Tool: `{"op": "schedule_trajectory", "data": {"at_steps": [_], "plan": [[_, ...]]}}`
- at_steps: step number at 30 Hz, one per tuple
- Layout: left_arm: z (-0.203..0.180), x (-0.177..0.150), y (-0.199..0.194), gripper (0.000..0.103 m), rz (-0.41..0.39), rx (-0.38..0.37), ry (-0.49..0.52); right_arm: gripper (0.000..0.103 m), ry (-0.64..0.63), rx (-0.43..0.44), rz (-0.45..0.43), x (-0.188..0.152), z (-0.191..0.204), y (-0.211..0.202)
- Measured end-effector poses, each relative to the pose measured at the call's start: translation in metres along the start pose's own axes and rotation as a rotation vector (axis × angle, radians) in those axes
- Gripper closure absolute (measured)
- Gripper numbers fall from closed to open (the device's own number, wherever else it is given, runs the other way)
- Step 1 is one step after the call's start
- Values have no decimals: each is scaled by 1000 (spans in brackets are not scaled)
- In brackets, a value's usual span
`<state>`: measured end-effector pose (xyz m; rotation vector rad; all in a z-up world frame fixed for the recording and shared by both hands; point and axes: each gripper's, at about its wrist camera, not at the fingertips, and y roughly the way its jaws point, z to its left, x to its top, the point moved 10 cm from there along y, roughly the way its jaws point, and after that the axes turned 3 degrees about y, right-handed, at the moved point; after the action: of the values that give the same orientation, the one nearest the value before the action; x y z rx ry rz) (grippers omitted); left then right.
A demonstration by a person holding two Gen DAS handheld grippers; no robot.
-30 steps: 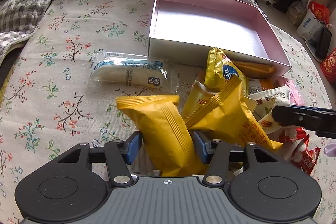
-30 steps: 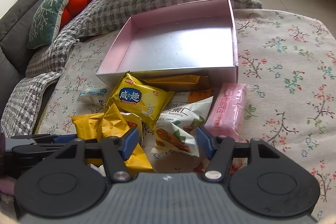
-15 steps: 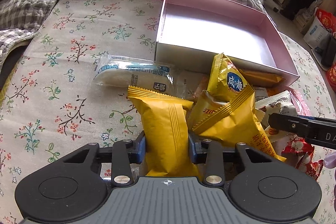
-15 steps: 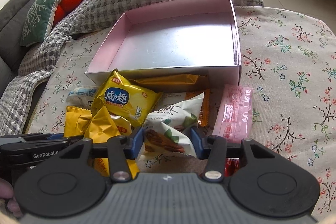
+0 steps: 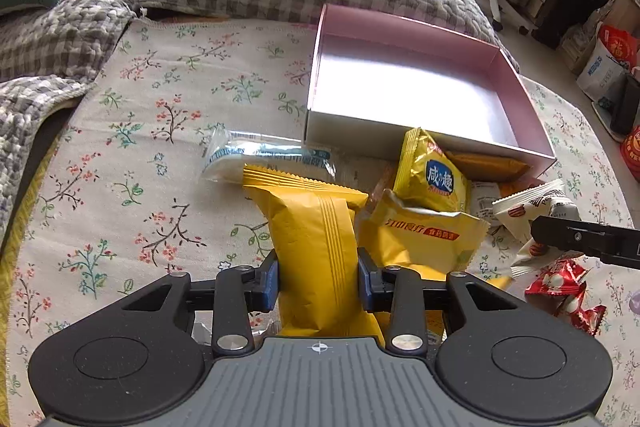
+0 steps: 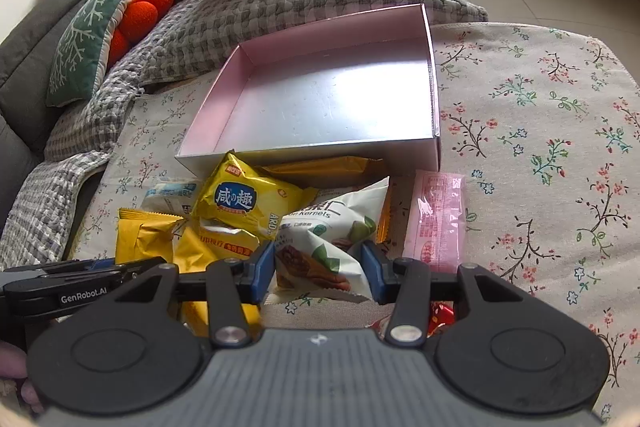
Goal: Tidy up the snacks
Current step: 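Carry both pouches into the pink box and open both grippers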
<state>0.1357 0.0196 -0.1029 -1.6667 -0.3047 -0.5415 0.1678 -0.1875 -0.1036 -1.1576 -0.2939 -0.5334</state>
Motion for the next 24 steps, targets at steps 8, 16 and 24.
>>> {"op": "schedule_trajectory", "data": {"at_steps": [8,16,24], "plan": [[-4,17,-18,69,-36,-24,0,60,15,3,-36,18,1,-19],[-19,62,-23,69,-84,-59,12,60,26,11,-105,56,3,-30],[-36,110,10,68,-92,-97,4,60,99,39,-130,95,-4,-8]]}}
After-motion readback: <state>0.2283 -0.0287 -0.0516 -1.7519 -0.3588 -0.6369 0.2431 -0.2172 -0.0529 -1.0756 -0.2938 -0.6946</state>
